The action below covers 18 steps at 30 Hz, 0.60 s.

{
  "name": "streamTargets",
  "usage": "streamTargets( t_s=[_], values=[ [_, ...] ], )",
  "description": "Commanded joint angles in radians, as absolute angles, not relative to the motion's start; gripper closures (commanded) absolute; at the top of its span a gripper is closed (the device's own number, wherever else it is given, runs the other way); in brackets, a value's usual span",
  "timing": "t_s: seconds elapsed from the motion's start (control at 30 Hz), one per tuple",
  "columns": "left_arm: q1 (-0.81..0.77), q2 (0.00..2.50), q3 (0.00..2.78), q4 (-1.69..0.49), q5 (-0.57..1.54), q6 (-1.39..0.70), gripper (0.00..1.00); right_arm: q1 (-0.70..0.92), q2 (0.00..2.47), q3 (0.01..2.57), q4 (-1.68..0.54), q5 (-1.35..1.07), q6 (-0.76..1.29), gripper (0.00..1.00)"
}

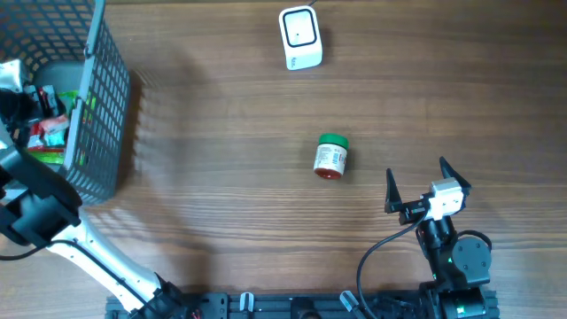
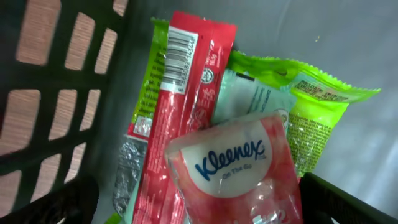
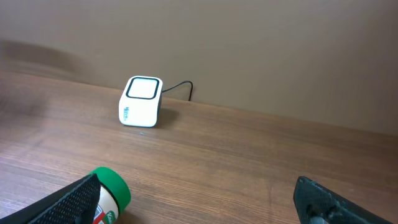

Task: Scan the item barcode

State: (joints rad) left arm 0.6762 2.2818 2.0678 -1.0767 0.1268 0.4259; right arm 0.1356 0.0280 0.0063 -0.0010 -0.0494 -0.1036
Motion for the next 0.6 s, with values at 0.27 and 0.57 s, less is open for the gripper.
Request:
streamTargets(
  t_s=[0.27,0.57],
  values=[
    [0.686,2.371,2.014,-1.016,0.175,0.464,0.0,0.133,0.021,0.005,0.001,-0.061,-0.112,0.0],
    [0.685,2.372,1.819,-0.963,0.287,0.464,0.01,0.133,0.021,0.005,0.001,-0.061,-0.112,0.0]
  ],
)
